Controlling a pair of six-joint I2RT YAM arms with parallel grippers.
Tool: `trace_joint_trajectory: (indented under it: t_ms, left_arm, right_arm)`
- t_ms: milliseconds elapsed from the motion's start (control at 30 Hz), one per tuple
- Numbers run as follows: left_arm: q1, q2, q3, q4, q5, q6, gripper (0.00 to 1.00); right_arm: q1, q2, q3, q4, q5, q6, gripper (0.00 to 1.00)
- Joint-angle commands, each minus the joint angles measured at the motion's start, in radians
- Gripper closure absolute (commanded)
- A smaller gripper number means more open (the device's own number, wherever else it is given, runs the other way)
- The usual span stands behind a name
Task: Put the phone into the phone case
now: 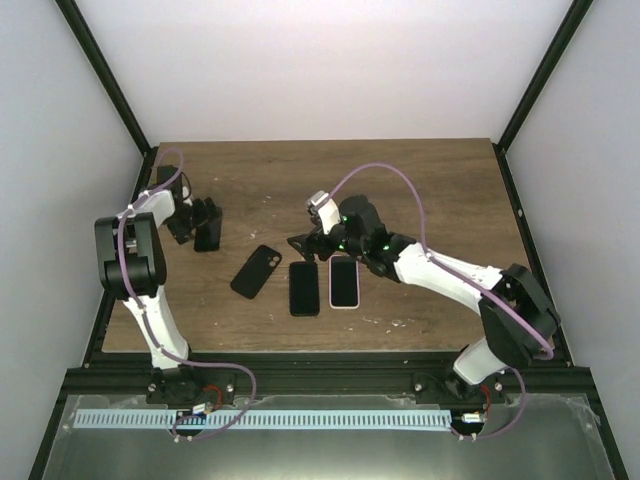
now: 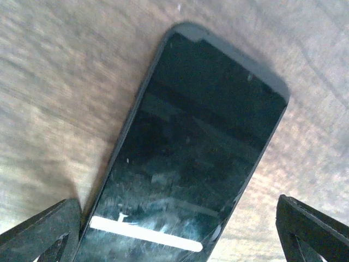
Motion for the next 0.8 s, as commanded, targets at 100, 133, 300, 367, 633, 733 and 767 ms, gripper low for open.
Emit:
trace_joint_trajectory:
  t_ms: [100,133,300,367,633,733,767]
  left_arm:
    - [-0.064,-0.004,0.039,-0.151,-0.172,0.120,0.00]
    - [-0.070,0.010,0.059,-0.164,-0.174,0.140,0.00]
    - [-0.091,0.066,0.126,-0.203,-0.240,0.217,0.03]
    - [-0.093,0.057,0.121,-0.184,-0.254,0.229,0.04]
    - [-0.098,0.110,0.167,-0.146,-0.205,0.280,0.07]
    - [-0.099,0.119,0.161,-0.122,-0.180,0.294,0.07]
    - [-0.100,0.122,0.161,-0.121,-0.181,0.297,0.07]
  right_arm:
    - [-0.015,-0.076,-0.034,0.032,-0.013,0.102,0.00]
    - [-0.016,-0.080,-0.038,0.033,-0.009,0.109,0.00]
    - [-0.016,-0.098,-0.045,0.022,0.032,0.130,0.00]
    - [-0.017,-0.105,-0.046,0.017,0.037,0.132,0.00]
    - [-0.018,-0.109,-0.042,0.016,0.037,0.131,0.00]
    - [-0.019,-0.104,-0.041,0.014,0.044,0.121,0.00]
    - [-0.019,-0.104,-0.041,0.012,0.046,0.118,0.00]
